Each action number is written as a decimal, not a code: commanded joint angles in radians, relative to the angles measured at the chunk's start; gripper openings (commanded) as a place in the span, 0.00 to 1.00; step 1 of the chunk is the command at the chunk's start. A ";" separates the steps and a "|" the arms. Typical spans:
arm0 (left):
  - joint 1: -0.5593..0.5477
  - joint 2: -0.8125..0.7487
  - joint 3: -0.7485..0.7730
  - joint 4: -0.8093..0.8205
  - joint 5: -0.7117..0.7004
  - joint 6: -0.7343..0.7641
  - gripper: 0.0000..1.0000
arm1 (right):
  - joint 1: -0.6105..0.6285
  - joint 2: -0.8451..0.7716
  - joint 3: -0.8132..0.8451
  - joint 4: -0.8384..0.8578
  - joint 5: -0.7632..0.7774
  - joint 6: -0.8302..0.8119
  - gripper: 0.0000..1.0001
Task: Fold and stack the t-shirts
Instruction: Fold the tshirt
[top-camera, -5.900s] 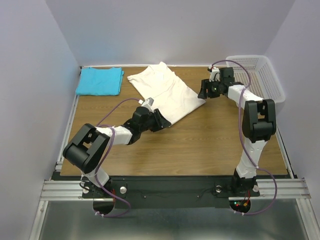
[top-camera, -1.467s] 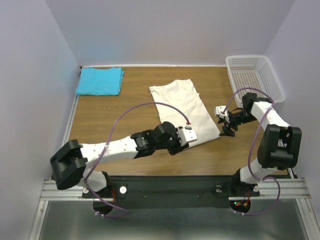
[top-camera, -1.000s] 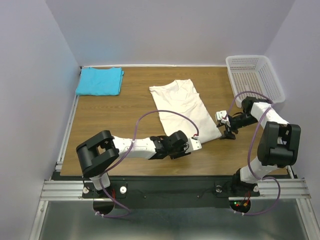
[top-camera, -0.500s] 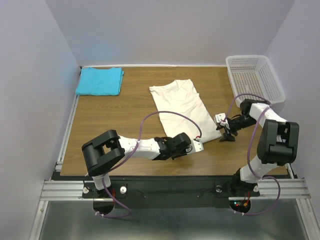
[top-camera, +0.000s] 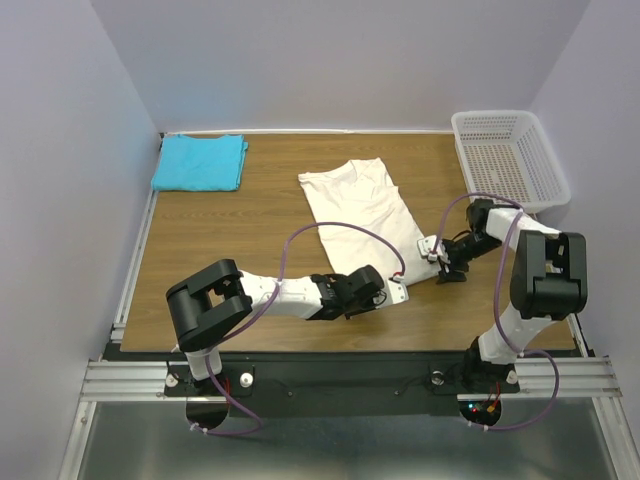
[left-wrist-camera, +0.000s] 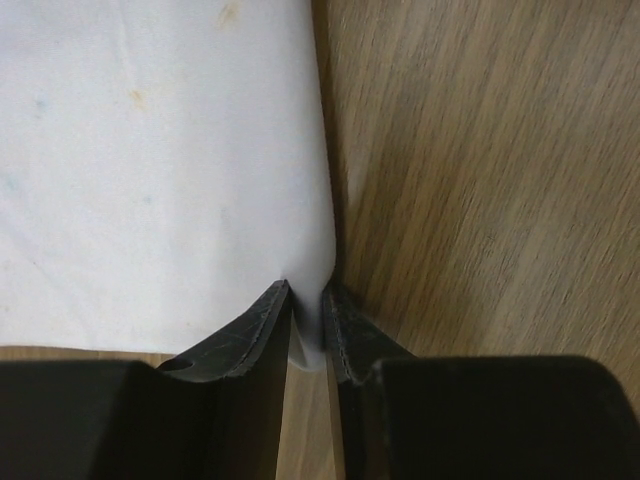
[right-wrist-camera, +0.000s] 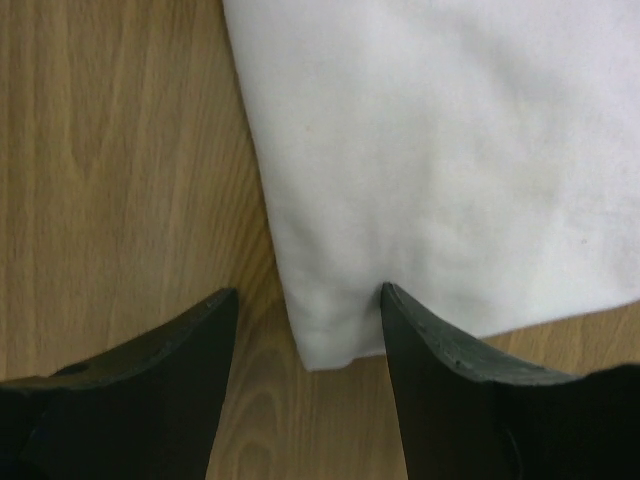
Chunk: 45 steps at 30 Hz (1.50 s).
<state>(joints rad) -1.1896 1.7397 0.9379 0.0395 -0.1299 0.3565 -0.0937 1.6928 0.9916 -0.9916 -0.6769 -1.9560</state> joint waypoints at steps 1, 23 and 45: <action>-0.005 0.021 0.016 -0.038 0.015 -0.008 0.29 | 0.022 0.016 -0.010 0.079 0.057 0.009 0.64; 0.014 -0.123 -0.059 -0.033 0.041 0.002 0.00 | 0.034 -0.085 -0.004 0.061 0.021 0.181 0.01; 0.422 -0.368 0.107 -0.093 0.302 0.162 0.00 | 0.034 0.076 0.720 -0.099 -0.257 0.713 0.01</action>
<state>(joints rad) -0.8200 1.3808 0.9756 -0.0261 0.1661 0.4721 -0.0513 1.7119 1.5661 -1.1080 -0.8978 -1.3796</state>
